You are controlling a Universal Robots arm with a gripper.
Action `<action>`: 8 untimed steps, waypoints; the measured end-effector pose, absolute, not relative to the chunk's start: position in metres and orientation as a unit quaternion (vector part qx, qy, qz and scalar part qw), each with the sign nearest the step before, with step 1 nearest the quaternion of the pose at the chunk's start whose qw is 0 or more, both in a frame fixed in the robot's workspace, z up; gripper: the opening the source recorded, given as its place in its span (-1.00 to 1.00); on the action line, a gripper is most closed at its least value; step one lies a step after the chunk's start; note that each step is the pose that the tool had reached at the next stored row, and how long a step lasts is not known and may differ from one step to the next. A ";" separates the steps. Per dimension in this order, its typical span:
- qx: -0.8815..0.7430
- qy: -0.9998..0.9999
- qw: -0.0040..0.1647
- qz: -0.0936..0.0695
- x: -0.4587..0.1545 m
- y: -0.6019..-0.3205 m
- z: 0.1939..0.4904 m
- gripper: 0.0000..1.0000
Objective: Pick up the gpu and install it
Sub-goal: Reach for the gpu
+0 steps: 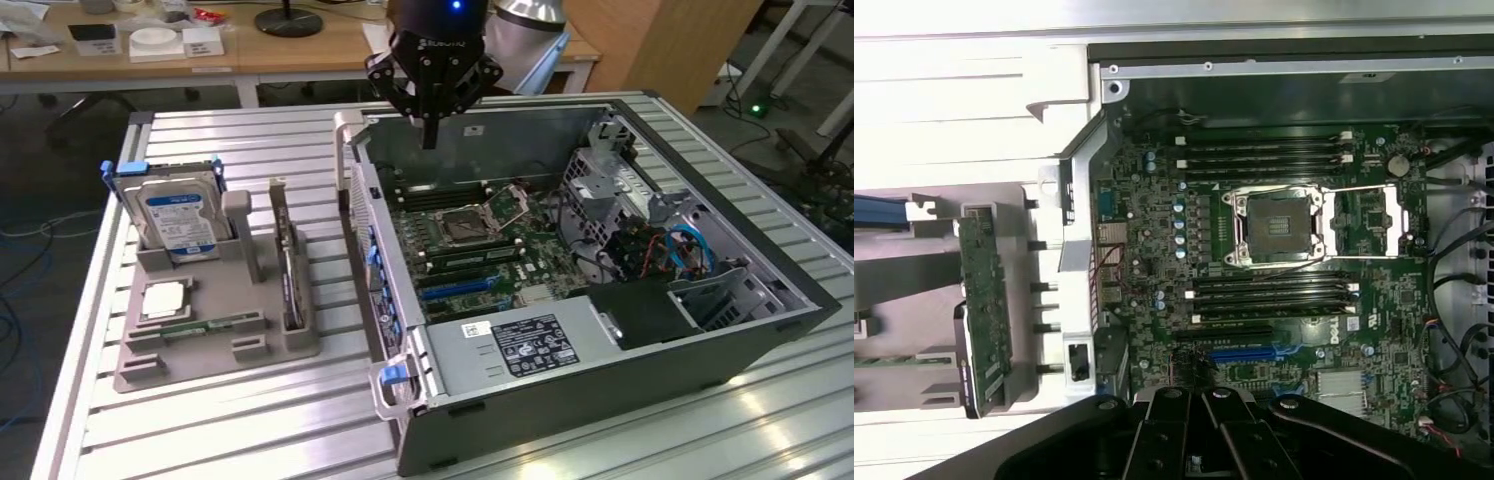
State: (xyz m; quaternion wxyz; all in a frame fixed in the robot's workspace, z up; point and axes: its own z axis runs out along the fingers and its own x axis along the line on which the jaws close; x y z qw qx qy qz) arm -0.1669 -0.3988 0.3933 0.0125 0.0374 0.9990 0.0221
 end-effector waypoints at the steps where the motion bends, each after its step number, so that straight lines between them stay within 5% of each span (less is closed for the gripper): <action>1: 0.037 0.999 0.012 0.022 -0.168 -0.399 0.393 -0.80; 8: 0.037 0.999 0.013 0.022 -0.172 -0.399 0.393 -0.80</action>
